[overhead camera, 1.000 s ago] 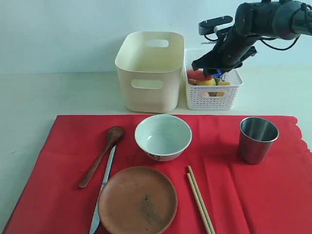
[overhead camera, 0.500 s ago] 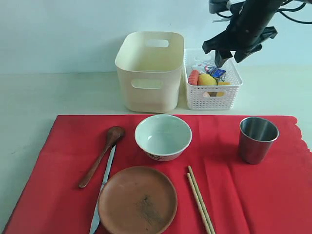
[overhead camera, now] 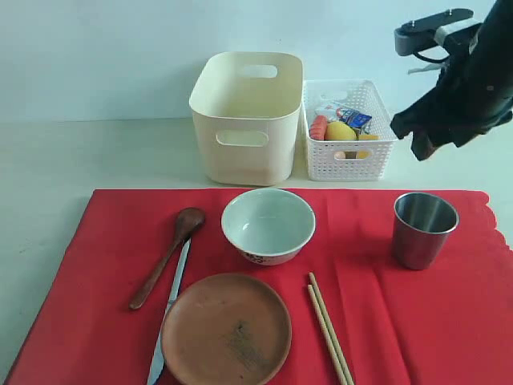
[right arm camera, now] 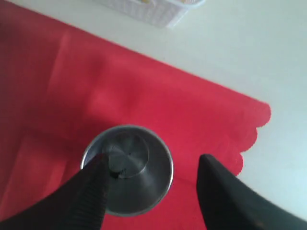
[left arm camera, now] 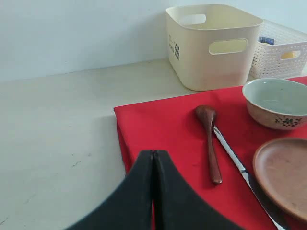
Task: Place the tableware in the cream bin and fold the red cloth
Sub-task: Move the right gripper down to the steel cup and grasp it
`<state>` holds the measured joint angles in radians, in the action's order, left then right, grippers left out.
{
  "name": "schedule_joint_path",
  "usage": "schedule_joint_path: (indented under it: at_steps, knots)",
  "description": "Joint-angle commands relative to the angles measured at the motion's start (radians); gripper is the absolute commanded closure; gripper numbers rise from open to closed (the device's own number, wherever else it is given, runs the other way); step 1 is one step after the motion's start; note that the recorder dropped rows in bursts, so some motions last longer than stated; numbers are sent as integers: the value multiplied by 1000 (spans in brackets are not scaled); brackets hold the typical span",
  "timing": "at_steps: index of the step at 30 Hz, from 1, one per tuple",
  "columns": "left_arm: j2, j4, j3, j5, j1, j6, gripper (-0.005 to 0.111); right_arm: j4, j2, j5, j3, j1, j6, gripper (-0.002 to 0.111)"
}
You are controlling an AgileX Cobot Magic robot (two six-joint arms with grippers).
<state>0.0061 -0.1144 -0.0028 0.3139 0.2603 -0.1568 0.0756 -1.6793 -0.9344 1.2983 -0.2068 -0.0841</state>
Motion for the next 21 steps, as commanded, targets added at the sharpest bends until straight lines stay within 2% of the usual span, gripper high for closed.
schedule_joint_path:
  at_steps: [1,7,21]
  knots:
    - [-6,1,3,-7,-3,-1,107,9,32,13,-123,5,0,55]
    - [-6,1,3,-7,-3,-1,107,9,16,78,-222,5,7,55]
    - [-6,1,3,-7,-3,-1,107,0,-102,215,-224,74,60,55]
